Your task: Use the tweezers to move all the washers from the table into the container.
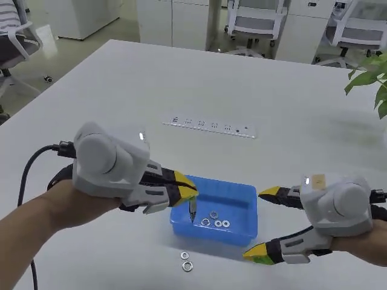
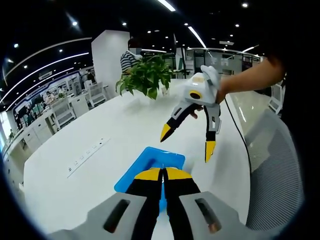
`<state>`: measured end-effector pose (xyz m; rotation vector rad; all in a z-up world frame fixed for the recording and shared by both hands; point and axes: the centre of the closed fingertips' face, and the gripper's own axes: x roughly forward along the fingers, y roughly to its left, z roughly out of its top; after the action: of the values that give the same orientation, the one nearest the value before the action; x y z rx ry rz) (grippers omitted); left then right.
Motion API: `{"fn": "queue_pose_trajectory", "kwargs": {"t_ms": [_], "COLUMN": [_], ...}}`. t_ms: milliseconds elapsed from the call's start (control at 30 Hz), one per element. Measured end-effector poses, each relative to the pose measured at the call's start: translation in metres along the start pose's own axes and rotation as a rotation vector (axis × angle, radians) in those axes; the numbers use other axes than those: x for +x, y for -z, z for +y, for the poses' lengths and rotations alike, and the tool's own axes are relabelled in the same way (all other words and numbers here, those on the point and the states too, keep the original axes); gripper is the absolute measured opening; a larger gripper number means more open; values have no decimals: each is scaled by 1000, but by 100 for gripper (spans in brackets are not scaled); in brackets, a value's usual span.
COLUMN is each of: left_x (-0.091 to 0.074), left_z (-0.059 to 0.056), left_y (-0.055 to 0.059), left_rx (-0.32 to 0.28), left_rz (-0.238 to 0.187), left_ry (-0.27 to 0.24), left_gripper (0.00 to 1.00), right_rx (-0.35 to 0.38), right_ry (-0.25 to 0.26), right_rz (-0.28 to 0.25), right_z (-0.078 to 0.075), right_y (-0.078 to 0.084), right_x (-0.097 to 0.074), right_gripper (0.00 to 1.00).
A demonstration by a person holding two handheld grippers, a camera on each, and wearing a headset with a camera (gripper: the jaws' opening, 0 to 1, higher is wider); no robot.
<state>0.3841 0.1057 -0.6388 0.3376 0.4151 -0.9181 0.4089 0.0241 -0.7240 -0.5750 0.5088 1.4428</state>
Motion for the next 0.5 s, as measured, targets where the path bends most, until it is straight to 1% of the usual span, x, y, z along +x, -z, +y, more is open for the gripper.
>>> {"fn": "queue_pose_trajectory", "kwargs": {"t_ms": [100,233,500], "left_x": [-2,-4,-7], "left_z": [-1,-3,-11], "left_y": [-1,3,9], "left_rx": [-2,-10,-15], "left_rz": [-4,-1,2], "left_ry": [-4,-1,4], "left_gripper": [5,5,5], "right_rx": [14,29,47], "right_ry": [5,13,21], "right_rz": [-11,-28,-27], "right_z": [2,4,9], "right_y": [-1,-3,1], "right_x": [-1,-2,-2], "right_gripper": [83,89,94]}}
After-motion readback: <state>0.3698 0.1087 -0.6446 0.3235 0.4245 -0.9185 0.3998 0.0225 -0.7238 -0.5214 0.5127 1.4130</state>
